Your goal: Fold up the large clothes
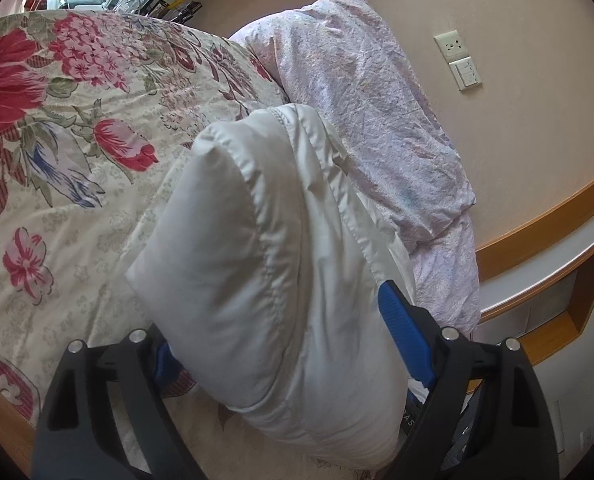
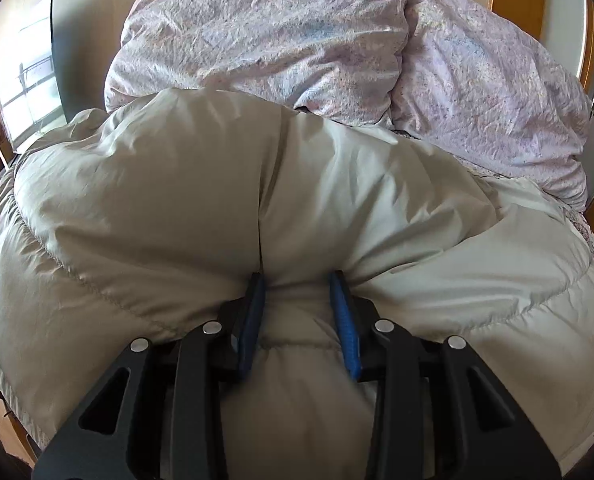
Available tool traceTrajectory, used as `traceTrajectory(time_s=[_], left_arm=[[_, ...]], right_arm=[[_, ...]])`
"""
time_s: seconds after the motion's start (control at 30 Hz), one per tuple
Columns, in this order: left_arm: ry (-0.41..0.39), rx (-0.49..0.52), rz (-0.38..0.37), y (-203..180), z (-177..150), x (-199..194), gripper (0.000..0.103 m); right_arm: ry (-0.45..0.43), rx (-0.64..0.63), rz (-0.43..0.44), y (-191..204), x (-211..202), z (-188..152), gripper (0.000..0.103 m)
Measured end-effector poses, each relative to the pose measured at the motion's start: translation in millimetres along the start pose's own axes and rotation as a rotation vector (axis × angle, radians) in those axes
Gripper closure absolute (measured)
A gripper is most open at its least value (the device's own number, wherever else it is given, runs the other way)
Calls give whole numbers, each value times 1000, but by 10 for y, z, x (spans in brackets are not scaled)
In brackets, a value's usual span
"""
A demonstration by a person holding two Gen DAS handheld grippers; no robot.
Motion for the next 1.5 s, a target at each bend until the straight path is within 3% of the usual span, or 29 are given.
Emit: traceTrajectory(time_s=[0.23,0.37,0.47,0.67,0.77,0.87,1.1,1.3,1.5], left_arm=[[-6,22,33,-53,-5,57,18],[-7,-20,23,16,49,84,32],[-3,-32,13,36,68,85,32],[11,-38,15,27,90,107,32],[8,-41,18,20,93,115,33],[6,-36,17,11,110,108,39],[16,-46,29,64,168,137,40],[0,53,40,-182,182,38,59],[-32,221,55,-642,134,-70,65]], right_arm=[[-4,3,-20,52,-17,-24,65],[0,0,-7,35,6,-31,65],[-14,-2,0,22,8,-50,65],[-17,23,127,-181,-15,-73,65],[-26,-10,85,-101,-19,-90,65],[-27,-6,78,-92,-18,-92,65],[-38,-9,38,-41,-24,-110,65],[-40,-12,42,-52,-21,-115,65],[-37,-6,49,-72,-18,-120,65]])
Point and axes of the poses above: each gripper's, at about its wrist camera, not at the fingertips, and x roughly the way its jaws point, y to its left, z to its top, the point moved 1 cm from there along x, roughly the way its jaws point, and after that the axes turned 7 degrees about y, right-handed, at the moved point
